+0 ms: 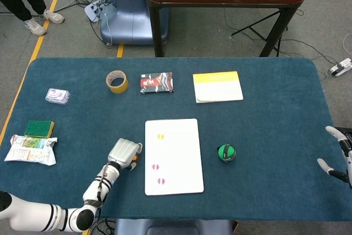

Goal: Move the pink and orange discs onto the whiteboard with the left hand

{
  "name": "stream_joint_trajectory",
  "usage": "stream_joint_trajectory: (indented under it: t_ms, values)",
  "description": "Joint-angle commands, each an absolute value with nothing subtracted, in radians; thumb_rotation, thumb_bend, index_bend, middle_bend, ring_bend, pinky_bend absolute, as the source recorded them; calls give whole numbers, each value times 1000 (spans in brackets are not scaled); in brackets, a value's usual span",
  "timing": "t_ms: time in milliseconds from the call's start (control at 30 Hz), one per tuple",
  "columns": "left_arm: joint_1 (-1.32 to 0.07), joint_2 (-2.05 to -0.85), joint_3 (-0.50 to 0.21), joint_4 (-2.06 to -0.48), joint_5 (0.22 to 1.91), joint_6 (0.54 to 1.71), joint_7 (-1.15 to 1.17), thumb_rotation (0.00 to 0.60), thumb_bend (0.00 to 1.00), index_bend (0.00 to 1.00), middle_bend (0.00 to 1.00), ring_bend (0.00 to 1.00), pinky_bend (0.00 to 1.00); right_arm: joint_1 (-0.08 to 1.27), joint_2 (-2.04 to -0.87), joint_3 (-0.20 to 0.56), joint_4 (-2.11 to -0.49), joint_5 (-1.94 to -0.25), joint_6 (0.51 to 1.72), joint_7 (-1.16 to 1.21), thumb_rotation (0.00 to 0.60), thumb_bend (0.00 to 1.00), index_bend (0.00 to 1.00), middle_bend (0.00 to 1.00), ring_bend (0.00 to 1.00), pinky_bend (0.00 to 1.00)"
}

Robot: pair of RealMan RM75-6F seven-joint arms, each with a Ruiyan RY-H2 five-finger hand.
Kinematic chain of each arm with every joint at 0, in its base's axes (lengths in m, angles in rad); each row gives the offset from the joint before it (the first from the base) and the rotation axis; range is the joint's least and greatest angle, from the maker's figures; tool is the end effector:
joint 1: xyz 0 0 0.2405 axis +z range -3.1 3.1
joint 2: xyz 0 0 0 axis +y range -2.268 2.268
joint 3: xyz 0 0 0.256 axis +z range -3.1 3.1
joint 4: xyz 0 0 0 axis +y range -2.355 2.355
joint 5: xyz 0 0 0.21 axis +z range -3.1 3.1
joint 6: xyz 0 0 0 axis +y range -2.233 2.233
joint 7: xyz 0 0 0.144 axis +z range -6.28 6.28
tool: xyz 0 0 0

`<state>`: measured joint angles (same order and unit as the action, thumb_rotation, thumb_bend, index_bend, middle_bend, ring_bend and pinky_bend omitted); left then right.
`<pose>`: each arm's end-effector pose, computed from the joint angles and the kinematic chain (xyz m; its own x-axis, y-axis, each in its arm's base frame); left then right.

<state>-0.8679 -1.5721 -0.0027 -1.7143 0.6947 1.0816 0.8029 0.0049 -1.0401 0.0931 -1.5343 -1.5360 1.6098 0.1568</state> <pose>-0.1394 0.2916 -0.0485 0.6567 0.4004 0.6391 0.7529 -0.3957 -0.5259 -0.3268 -0.1638 0.2127 0.3949 0.1379 0.9083 -0.9177 0.0125 0.3970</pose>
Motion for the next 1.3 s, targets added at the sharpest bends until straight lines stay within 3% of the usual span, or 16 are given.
stream_joint_trajectory:
  t_ms: [33, 967, 1300]
  values:
    - [-867, -1570, -2, -1715, 694, 1082, 805, 600, 277, 525, 1000, 975, 1000, 5, -1040, 93, -1535, -1536, 1610, 156, 600, 134, 203, 257, 272, 397]
    - [-868, -1565, -5, -1718, 682, 1074, 821, 600, 276, 618, 1000, 975, 1000, 4, -1039, 93, -1533, -1536, 1613, 161, 600, 134, 203, 257, 272, 397]
    - [-898, -1541, -56, -1760, 681, 1091, 838, 600, 276, 622, 1000, 975, 1000, 0, -1039, 93, -1533, -1538, 1621, 166, 600, 134, 203, 257, 272, 397]
